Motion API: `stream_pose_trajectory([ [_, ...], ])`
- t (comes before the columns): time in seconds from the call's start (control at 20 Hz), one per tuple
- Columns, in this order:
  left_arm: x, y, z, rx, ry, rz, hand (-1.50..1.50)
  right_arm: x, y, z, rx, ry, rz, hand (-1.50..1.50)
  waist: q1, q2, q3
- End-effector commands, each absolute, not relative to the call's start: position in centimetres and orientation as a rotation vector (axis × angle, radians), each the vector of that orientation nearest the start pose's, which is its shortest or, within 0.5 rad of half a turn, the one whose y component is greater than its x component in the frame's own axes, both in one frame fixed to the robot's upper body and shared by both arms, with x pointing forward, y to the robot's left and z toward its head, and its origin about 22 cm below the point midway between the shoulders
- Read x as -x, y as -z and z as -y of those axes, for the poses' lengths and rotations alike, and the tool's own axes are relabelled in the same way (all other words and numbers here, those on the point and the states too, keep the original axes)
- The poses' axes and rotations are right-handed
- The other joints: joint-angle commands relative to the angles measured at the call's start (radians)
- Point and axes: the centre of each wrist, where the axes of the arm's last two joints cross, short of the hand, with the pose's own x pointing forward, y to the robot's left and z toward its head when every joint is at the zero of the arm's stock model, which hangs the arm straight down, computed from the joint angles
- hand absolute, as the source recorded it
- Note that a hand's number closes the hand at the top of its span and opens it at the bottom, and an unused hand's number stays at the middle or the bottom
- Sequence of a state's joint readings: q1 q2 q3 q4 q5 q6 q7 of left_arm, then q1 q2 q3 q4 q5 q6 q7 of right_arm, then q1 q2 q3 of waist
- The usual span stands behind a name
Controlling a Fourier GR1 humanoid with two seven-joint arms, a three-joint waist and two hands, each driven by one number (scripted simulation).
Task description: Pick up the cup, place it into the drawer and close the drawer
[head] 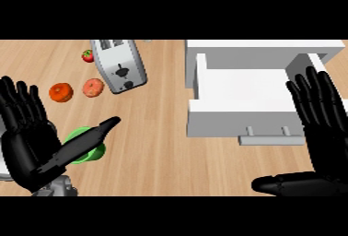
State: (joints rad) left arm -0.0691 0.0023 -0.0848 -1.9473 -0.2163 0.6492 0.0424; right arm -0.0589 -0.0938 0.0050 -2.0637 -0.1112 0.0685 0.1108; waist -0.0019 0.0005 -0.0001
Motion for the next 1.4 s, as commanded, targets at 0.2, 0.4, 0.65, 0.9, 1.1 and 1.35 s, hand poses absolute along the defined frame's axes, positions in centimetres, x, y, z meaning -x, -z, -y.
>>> stream_pose_trajectory([
  [0.2, -23.8, -10.3, -18.5, -0.514, -0.49, 1.971, -1.5, -21.9, -12.6, 23.2, -0.126, -0.119, 1.997, -1.5, 0.0, -0.001, 0.0],
  [0.4, -25.9, -10.3, -21.3, -0.539, -0.498, 1.934, -1.5, -21.4, -11.4, 22.0, -0.144, -0.113, 2.008, -1.5, -0.001, -0.001, 0.0],
  [0.65, -25.4, -9.8, -20.6, -0.544, -0.532, 1.907, -1.5, -21.7, -12.8, 22.4, -0.131, -0.099, 2.011, -1.5, 0.001, -0.001, 0.0],
  [0.9, -23.4, -7.2, -20.2, -0.567, -0.529, 1.871, -1.5, -22.1, -12.4, 24.3, -0.107, -0.103, 2.015, -1.5, 0.002, -0.001, 0.0],
  [1.1, -22.8, -6.3, -19.7, -0.56, -0.565, 1.819, -1.5, -23.9, -12.4, 24.0, -0.128, -0.115, 2.027, -1.5, 0.003, -0.001, 0.0],
  [1.35, -23.5, -3.4, -22.0, -0.576, -0.568, 1.768, -1.5, -24.2, -14.4, 22.3, -0.125, -0.117, 2.017, -1.5, 0.003, 0.0, -0.001],
])
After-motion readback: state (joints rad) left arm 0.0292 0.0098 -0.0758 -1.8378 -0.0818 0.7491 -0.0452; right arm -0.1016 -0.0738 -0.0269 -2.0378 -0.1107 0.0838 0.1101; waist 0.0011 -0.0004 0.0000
